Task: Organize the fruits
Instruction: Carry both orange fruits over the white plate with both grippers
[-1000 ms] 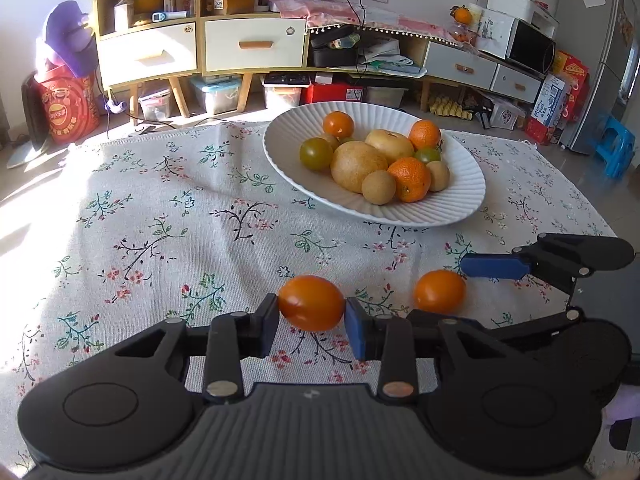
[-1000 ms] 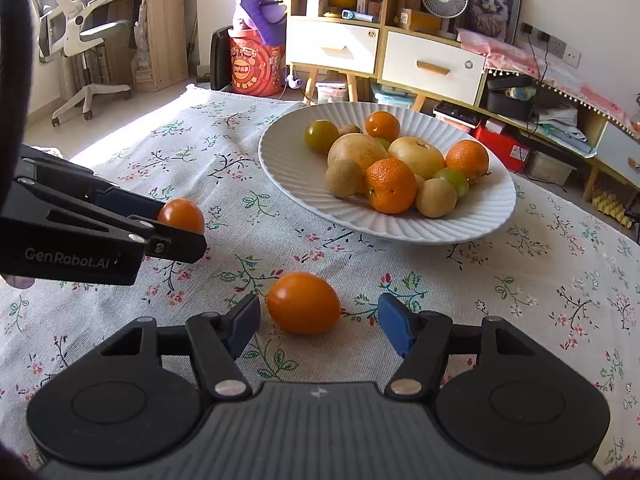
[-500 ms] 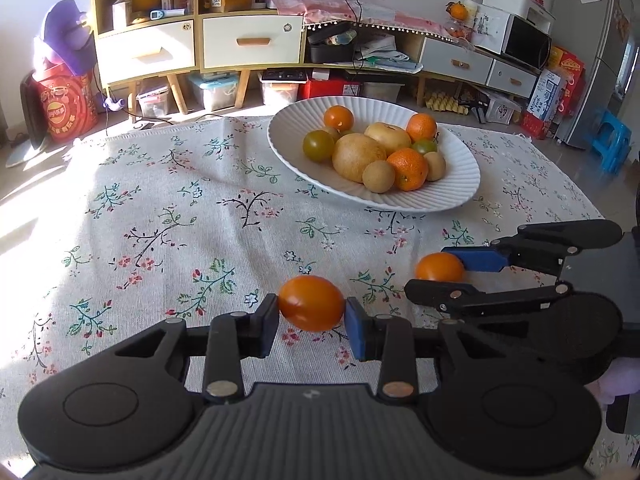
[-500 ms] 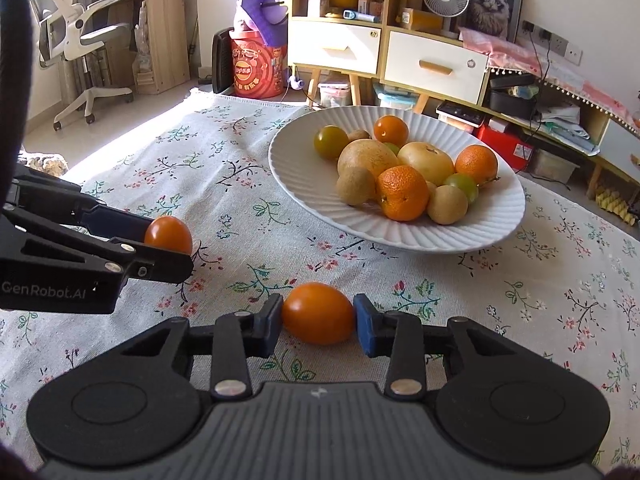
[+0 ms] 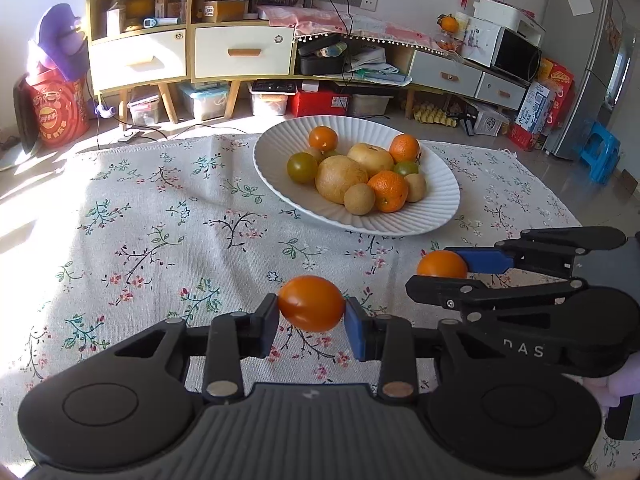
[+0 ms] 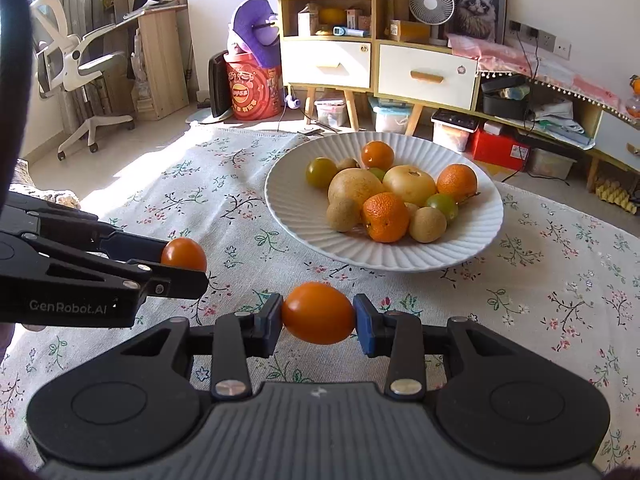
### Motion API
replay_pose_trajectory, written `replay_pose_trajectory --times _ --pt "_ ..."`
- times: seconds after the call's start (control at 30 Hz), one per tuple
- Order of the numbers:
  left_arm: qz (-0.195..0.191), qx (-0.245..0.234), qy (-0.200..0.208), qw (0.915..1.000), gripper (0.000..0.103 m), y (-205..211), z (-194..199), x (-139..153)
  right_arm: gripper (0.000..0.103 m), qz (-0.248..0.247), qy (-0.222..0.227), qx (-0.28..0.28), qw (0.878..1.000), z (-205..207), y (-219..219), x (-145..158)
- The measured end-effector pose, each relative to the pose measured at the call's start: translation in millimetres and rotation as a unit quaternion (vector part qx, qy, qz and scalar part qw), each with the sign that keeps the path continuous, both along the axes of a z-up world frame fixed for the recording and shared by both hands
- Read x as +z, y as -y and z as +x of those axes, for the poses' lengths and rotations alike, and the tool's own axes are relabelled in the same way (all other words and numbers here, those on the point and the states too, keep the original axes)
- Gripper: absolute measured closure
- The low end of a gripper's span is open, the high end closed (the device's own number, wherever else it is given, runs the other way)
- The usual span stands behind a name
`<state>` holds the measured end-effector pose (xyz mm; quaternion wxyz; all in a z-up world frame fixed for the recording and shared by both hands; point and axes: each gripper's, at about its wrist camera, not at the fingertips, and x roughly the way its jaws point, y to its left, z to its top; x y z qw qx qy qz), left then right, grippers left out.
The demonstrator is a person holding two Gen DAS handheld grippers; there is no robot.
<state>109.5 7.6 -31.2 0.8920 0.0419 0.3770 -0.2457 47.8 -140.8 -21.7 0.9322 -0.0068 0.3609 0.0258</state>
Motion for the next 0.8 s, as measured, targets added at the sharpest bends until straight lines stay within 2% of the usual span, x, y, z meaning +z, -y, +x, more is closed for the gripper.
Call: replay_pose_trajectory --times 0.5,0.8 --pt "-0.029 0.006 0.030 0.9991 0.078 29.5 27.7 17.1 0.068 0.015 0.034 -0.070 0.997 23.2 44.1 19.3" --pt "-0.007 -0.002 0.030 0.9995 0.078 39.8 51.9 5.6 0.068 0.012 0.030 -0.068 0.997 35.1 46.2 14.7"
